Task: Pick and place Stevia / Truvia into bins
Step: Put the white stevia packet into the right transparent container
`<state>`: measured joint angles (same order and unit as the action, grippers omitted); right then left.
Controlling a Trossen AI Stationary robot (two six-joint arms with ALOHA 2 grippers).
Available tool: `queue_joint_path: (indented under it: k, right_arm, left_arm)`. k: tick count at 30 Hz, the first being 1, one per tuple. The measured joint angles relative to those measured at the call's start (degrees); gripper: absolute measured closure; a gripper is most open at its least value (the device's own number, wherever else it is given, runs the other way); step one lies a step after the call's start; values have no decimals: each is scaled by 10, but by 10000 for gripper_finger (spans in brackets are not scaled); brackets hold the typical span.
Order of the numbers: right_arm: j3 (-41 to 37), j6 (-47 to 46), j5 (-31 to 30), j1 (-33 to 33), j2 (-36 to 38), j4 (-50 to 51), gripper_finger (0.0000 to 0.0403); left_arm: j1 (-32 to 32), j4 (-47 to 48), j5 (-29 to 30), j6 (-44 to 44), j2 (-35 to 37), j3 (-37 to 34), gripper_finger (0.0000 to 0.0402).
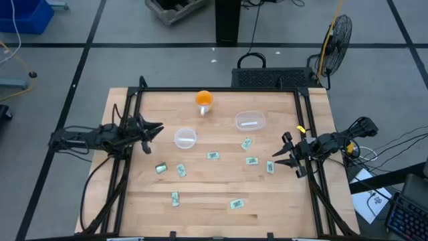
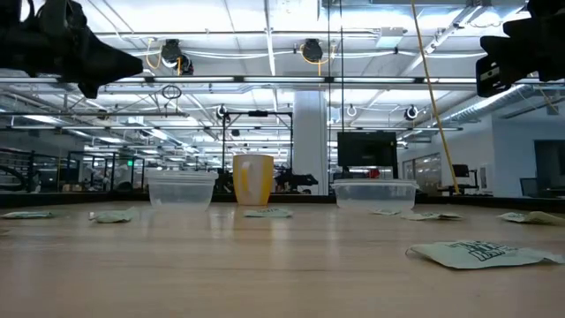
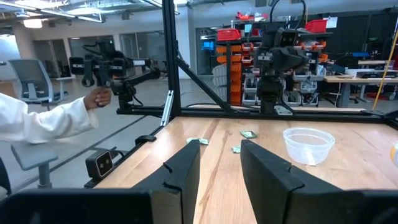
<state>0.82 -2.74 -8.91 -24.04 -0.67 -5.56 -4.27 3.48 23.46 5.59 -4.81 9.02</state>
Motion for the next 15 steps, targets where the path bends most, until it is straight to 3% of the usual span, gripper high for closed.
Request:
queue_joint_path:
  k: [5, 15]
  right_arm:
    - [0, 0, 0, 0, 0, 0, 293]
    - [0, -34, 0, 0, 0, -31, 293]
  left_arm:
    - [0, 108, -12, 36, -93, 100, 316]
    - [-14, 145, -41, 16, -368, 271, 316]
